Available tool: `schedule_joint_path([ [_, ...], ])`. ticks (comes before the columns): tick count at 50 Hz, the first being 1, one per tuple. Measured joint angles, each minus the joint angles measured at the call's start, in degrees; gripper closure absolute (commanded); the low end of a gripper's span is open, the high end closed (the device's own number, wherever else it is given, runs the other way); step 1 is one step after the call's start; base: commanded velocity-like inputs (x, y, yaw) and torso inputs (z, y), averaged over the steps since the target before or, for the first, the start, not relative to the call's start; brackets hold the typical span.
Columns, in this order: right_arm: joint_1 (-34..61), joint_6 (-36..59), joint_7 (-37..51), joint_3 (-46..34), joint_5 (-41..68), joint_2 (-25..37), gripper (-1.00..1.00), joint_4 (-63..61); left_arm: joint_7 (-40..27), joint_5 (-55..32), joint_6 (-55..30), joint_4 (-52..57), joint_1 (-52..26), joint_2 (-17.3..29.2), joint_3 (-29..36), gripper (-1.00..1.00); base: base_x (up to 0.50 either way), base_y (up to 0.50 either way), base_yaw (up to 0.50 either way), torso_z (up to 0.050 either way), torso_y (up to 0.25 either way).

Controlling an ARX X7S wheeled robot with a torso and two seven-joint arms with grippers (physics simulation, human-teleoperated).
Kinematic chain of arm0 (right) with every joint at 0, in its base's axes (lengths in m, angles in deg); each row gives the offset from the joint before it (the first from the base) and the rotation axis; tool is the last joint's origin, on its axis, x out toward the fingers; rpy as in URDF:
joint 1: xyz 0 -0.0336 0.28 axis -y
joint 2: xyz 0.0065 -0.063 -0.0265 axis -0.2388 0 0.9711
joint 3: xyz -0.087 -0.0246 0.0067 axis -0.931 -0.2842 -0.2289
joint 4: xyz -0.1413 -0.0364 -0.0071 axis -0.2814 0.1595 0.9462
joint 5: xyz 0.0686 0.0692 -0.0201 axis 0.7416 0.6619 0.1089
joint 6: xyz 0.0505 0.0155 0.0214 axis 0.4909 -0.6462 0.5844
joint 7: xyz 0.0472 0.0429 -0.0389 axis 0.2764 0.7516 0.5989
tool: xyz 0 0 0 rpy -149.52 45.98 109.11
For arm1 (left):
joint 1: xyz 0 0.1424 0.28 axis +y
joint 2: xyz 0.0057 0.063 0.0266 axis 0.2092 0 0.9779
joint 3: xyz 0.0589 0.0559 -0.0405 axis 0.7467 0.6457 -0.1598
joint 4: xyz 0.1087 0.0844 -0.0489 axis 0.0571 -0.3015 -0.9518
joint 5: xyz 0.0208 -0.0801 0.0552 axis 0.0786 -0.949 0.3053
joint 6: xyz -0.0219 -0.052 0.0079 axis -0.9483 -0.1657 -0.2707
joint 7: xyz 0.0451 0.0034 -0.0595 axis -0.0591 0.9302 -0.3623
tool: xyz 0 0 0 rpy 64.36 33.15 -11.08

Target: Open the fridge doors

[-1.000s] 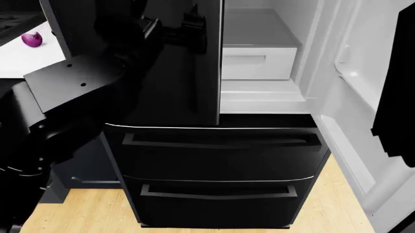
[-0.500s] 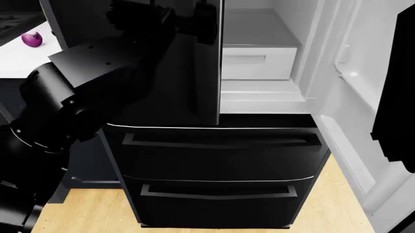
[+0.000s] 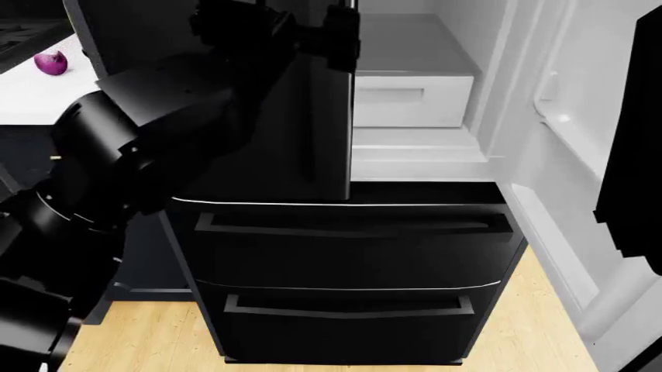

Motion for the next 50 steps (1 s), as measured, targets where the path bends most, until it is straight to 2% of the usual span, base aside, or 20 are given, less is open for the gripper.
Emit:
schedule_joint_path([
  [50,-0.52,-3.81,-0.49,0.24,-0.74,0.4,-1.0,0.43,8.04,3.6,3.55,-16.01,-1.62,-5.75,2.69,-1.0,0.0,0.0,0.0,0.0,0.0],
])
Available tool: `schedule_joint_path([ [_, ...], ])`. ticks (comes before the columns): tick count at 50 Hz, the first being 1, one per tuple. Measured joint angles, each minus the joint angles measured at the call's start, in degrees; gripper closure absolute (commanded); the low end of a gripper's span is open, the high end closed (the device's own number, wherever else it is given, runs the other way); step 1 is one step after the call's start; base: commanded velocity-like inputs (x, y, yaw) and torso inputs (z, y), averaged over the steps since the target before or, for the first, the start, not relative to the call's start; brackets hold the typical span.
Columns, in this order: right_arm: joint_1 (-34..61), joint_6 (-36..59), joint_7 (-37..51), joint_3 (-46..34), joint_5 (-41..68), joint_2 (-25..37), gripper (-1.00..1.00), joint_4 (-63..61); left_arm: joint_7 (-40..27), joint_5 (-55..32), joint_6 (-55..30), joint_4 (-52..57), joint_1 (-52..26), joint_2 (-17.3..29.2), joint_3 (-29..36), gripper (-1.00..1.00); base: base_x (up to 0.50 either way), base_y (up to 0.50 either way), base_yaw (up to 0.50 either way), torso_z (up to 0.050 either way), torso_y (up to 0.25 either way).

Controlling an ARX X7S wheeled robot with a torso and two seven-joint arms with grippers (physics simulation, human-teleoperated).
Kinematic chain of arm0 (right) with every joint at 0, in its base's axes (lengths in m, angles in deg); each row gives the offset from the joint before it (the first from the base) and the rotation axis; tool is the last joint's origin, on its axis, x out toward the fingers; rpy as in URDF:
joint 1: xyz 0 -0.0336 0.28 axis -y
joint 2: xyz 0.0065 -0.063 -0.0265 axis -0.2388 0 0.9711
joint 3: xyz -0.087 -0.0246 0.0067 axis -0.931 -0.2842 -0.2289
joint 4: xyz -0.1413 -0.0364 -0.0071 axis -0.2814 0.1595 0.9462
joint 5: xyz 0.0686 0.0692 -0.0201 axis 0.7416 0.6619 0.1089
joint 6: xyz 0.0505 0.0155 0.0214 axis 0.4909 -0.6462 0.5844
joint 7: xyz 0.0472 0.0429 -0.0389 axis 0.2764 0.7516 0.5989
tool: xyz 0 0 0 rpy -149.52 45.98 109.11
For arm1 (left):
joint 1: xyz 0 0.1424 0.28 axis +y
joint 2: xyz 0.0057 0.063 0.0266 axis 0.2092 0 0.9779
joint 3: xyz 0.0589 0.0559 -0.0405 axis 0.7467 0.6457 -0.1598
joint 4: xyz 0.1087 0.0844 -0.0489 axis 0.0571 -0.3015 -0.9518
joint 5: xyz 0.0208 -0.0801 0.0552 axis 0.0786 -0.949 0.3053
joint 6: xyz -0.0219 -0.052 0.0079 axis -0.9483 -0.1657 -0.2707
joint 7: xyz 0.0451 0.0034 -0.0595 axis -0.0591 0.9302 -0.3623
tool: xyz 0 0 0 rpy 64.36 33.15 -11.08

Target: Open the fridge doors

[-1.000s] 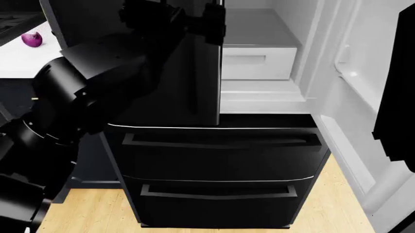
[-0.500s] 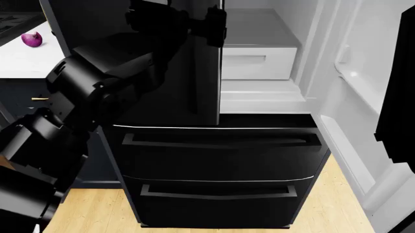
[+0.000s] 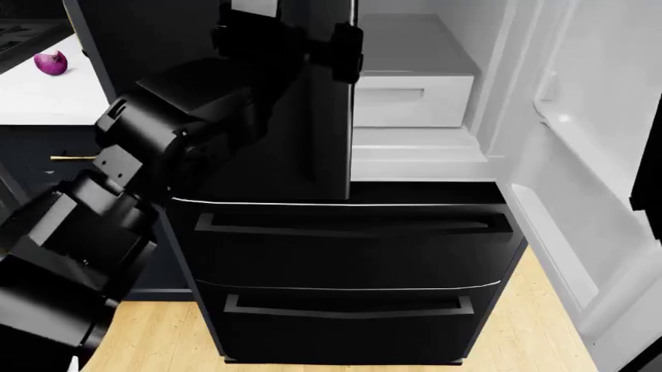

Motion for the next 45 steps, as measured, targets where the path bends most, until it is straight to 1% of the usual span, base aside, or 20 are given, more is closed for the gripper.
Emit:
schedule_joint_path([
  [26,-1.55,-3.61,-0.61,2.22,0.12,-0.35,-1.0,-0.6,5.9,2.41,3.94,-12.2,-1.88,-4.97,1.35,-1.0,0.0,0.0,0.0,0.0,0.0],
  [32,-3.09,-6.25,-0.92,1.61,-0.53,1.19,-1.0,-0.69,6.99,3.17,5.11,-15.3,-2.65,-6.24,1.62,-1.0,0.0,0.0,0.0,0.0,0.0],
  [45,-6.59,-14.43,-0.71,-2.29,-3.78,6.11,-1.0,-0.75,9.41,4.04,7.77,-22.53,-4.31,-9.04,1.76,-1.0,0.0,0.0,0.0,0.0,0.0],
])
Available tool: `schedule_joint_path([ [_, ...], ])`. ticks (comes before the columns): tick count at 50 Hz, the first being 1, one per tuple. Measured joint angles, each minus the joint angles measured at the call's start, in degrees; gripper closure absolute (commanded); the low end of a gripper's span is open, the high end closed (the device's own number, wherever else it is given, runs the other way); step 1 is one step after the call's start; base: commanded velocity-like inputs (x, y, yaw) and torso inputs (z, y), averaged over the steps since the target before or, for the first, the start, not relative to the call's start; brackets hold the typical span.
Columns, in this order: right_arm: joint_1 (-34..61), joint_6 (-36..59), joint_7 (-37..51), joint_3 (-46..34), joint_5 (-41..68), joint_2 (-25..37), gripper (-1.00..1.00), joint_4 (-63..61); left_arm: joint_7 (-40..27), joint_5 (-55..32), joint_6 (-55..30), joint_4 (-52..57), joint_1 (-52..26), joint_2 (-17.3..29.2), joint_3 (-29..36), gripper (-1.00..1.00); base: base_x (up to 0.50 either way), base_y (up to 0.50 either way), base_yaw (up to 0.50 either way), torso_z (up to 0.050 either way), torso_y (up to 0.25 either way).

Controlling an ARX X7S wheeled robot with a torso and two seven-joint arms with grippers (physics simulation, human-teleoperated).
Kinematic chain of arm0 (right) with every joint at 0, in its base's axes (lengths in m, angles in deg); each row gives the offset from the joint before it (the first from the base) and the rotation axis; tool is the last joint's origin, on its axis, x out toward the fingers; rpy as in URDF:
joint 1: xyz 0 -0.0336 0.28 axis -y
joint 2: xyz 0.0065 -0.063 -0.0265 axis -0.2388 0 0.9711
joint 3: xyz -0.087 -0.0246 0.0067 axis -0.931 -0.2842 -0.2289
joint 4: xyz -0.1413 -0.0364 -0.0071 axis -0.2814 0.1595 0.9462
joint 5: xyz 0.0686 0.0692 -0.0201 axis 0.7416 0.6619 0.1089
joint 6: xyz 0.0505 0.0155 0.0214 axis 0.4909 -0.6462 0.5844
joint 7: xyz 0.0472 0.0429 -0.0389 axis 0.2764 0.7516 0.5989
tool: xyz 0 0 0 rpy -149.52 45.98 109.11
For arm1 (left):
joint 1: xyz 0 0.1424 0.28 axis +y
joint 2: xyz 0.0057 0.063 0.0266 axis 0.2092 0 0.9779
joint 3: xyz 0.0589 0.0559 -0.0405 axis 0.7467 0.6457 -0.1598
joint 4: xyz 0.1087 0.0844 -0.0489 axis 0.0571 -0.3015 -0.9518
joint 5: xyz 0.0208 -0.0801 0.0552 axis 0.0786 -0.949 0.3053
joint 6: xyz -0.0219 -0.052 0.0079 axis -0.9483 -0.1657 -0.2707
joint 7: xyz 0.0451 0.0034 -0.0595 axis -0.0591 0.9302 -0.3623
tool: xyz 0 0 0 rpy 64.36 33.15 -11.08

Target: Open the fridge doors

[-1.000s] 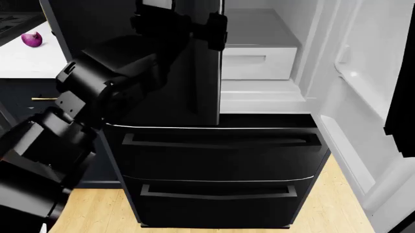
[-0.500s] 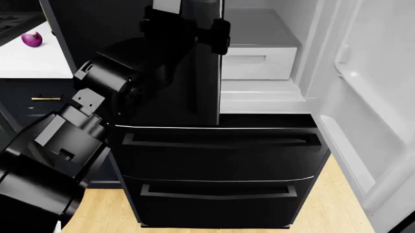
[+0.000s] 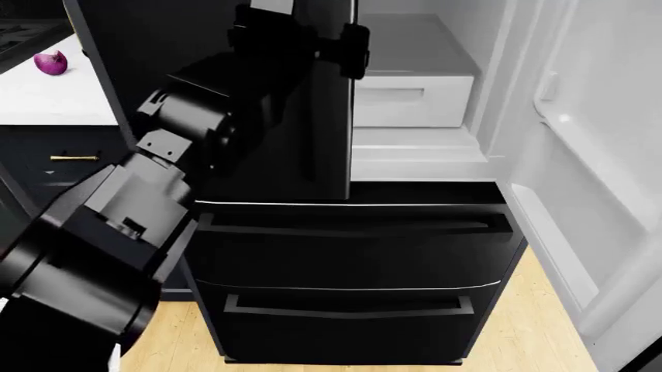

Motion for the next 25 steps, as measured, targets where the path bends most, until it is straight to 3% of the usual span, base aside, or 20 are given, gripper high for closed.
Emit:
schedule_joint_path([
  [10,-1.42,-4.05,0.26,-2.14,-1.57,2.47,-1.0,0.05,1.64,-2.16,2.86,-6.36,-1.61,-2.0,2.91,-1.0,0.0,0.0,0.0,0.0,0.0],
  [23,-2.38,-7.55,0.32,-3.94,-2.61,4.62,-1.0,0.29,2.44,-15.48,8.2,-11.75,-4.15,-2.93,17.24,-1.0,0.0,0.0,0.0,0.0,0.0],
  [24,-2.36,-7.72,0.32,-4.1,-2.67,4.72,-1.0,0.31,2.5,-16.56,8.58,-12.0,-4.32,-2.97,18.37,1.0,0.0,0.0,0.0,0.0,0.0],
  [25,-2.37,-7.88,0.34,-4.23,-2.72,4.82,-1.0,0.33,2.57,-17.59,8.95,-12.23,-4.48,-3.0,19.47,1.0,0.0,0.0,0.0,0.0,0.0],
])
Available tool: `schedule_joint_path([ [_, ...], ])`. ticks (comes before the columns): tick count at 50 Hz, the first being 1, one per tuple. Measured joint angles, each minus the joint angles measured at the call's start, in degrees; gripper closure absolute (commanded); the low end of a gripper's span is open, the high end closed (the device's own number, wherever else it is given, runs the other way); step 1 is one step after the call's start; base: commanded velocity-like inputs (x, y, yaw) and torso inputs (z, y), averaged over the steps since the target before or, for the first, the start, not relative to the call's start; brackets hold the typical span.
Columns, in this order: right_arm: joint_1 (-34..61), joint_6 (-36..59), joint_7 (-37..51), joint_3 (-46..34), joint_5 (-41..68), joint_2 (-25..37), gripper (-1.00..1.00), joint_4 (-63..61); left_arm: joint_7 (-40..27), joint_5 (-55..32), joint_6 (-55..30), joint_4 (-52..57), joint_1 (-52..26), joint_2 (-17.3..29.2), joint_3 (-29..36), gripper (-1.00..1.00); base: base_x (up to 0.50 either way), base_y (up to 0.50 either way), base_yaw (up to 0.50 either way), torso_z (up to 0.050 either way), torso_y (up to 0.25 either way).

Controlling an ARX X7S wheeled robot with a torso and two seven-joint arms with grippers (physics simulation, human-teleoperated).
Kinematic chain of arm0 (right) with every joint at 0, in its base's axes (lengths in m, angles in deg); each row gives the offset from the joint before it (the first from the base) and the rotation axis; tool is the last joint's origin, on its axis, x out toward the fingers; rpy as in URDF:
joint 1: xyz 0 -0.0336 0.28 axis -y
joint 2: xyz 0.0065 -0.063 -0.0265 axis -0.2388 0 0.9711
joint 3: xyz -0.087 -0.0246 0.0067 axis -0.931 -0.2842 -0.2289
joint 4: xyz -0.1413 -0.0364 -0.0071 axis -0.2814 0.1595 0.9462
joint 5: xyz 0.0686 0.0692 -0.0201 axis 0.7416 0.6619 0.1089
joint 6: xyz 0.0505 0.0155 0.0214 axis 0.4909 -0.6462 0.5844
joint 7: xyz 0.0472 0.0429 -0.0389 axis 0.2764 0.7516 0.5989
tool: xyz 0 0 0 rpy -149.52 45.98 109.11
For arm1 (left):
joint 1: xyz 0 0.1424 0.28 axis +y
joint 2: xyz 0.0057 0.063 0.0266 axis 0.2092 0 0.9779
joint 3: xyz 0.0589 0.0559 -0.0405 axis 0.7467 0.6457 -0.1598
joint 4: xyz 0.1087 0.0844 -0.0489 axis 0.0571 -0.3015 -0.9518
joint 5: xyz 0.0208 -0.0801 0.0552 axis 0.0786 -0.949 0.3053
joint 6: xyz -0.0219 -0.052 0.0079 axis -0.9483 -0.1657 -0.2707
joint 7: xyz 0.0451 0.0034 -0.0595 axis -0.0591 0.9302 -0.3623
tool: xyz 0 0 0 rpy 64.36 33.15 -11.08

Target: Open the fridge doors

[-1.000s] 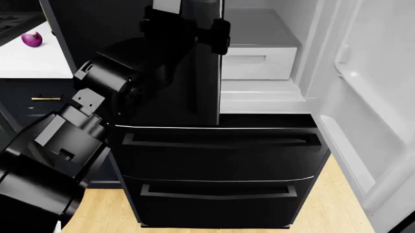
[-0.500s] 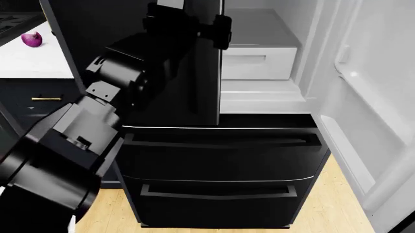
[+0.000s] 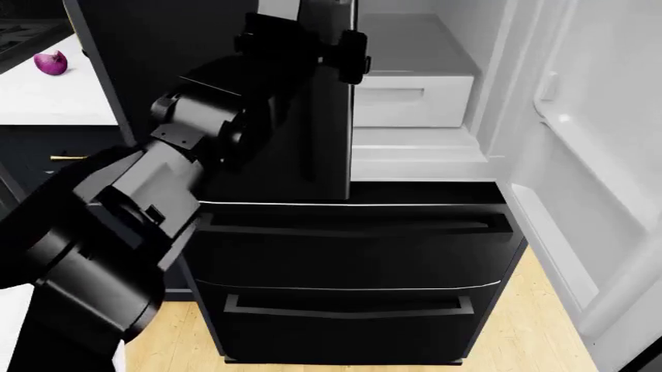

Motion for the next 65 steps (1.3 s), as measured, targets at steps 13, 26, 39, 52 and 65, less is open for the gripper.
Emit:
schedule_joint_path([
  [13,-0.89,-1.92,0.04,-0.74,-0.75,1.03,-1.0,-0.04,0.55,-9.4,3.51,-2.09,-1.33,-0.12,9.69,1.0,0.0,0.0,0.0,0.0,0.0],
  [26,-2.01,-3.59,0.02,-1.12,-1.47,1.85,-1.0,-0.03,1.0,-13.7,5.15,-3.04,-1.74,-0.26,13.77,1.0,0.0,0.0,0.0,0.0,0.0],
  [39,-2.55,-5.26,0.25,-1.78,-2.05,2.85,-1.0,0.0,-4.09,-17.18,6.1,8.11,-1.83,5.4,16.29,1.0,0.0,0.0,0.0,0.0,0.0],
  [52,-3.07,-7.29,0.38,-2.05,-2.09,3.86,-1.0,0.25,-11.51,-18.51,6.65,24.32,-2.12,13.68,17.67,1.0,0.0,0.0,0.0,0.0,0.002],
  [65,-2.27,-7.67,0.44,-2.99,-1.91,3.95,-1.0,0.59,-18.49,-18.98,6.58,38.28,-3.21,20.85,19.28,1.0,0.0,0.0,0.0,0.001,0.004],
])
